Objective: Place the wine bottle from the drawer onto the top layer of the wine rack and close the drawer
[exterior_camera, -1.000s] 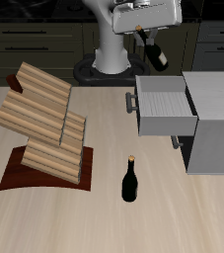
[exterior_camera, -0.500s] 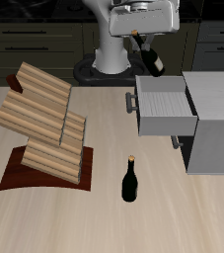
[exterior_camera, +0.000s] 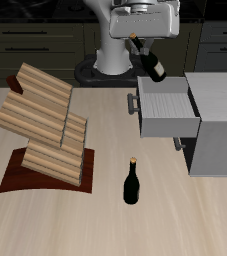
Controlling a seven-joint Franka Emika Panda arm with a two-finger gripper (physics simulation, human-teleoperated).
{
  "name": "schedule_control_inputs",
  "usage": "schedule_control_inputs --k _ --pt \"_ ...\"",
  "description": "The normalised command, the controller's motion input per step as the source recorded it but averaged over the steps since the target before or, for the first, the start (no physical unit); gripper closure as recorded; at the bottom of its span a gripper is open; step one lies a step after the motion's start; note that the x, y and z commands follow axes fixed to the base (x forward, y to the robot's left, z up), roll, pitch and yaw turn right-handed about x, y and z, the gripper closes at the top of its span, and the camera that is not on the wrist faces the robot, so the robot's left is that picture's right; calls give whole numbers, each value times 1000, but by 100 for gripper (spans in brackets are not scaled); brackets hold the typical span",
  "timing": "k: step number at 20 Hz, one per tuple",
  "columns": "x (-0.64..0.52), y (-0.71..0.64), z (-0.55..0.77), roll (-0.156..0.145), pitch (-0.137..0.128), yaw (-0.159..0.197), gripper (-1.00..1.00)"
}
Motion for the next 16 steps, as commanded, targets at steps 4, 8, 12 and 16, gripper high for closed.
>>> schedule_control_inputs --k 4,8,12,16 --pt "36 -39 58 4 -12 -29 100" --pt "1 -138 47 -12 -7 -8 100" --pt "9 -117 28 -14 1 39 100" --pt "165 -217 16 -33 23 -26 100"
